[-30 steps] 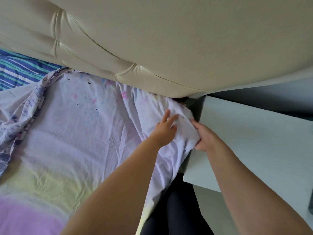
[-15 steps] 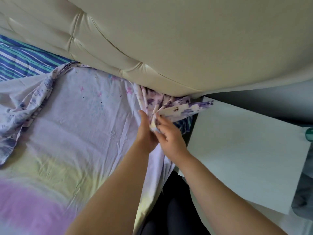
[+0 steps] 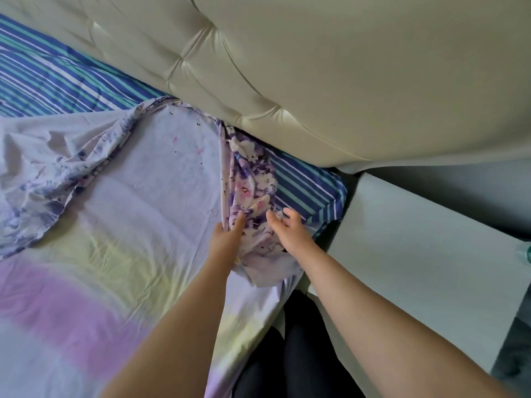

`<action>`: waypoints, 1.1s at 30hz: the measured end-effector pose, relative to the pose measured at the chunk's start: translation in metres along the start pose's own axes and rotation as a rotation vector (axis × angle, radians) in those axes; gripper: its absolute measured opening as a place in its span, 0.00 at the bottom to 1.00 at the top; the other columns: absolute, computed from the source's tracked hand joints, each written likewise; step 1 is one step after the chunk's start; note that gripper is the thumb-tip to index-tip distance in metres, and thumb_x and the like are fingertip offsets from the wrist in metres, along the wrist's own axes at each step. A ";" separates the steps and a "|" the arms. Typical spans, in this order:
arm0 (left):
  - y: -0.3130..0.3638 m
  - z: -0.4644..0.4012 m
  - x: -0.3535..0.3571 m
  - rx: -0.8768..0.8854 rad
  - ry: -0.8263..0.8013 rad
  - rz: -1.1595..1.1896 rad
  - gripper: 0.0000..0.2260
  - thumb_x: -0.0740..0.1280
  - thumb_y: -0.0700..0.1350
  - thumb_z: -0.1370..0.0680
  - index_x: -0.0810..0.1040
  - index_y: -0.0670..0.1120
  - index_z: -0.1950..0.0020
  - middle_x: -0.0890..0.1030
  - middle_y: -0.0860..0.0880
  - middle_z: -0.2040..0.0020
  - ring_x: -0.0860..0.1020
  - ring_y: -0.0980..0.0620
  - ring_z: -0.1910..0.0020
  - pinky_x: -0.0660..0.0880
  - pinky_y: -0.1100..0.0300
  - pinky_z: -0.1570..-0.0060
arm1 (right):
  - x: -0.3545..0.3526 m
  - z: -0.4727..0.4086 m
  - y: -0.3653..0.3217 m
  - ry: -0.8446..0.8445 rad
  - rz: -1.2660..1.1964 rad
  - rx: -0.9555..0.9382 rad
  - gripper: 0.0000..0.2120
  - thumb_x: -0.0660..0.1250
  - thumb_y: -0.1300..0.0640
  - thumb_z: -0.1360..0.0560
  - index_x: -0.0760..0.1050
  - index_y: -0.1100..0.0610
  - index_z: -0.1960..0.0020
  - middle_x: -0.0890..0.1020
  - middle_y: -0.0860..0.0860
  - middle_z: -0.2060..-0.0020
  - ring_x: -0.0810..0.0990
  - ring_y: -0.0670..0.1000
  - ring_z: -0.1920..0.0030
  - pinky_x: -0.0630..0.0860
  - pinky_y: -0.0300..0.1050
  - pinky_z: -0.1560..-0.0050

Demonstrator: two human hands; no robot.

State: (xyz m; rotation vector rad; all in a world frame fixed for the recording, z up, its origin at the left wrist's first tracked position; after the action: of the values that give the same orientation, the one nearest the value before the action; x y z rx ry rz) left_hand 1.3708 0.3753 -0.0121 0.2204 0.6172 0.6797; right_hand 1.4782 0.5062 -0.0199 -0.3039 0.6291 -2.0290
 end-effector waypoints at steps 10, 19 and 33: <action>-0.097 0.038 -0.079 -0.116 0.008 -0.212 0.22 0.55 0.53 0.18 0.75 0.35 0.40 0.78 0.37 0.42 0.76 0.39 0.44 0.73 0.54 0.46 | 0.106 0.057 0.011 -0.366 0.215 -0.028 0.32 0.62 0.43 0.23 0.56 0.53 0.24 0.64 0.52 0.27 0.65 0.52 0.29 0.64 0.42 0.39; -0.269 0.076 -0.163 -0.070 0.039 -0.159 0.14 0.57 0.43 0.19 0.73 0.39 0.37 0.78 0.37 0.41 0.75 0.41 0.49 0.71 0.52 0.47 | 0.225 0.124 0.092 -0.338 0.473 -0.043 0.36 0.63 0.39 0.25 0.54 0.51 0.24 0.61 0.52 0.26 0.64 0.53 0.29 0.66 0.49 0.36; -0.497 0.179 -0.412 0.143 0.020 -0.567 0.21 0.65 0.54 0.23 0.71 0.53 0.30 0.77 0.46 0.36 0.75 0.43 0.39 0.71 0.57 0.43 | 0.431 0.283 0.255 -0.278 0.751 -0.052 0.34 0.66 0.51 0.24 0.54 0.57 0.24 0.64 0.58 0.28 0.67 0.56 0.31 0.65 0.44 0.37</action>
State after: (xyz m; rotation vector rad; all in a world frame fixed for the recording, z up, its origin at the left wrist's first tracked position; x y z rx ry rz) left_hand 1.4858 -0.2688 0.1305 0.1597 0.7077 0.0917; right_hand 1.5710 -0.0557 0.0600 -0.3129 0.5175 -1.2271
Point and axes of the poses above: each hand's wrist, its own z-axis away from the middle knuckle, its own x-axis out of the palm, y = z × x, the point moved 5 cm from there along -z, towards the middle knuckle
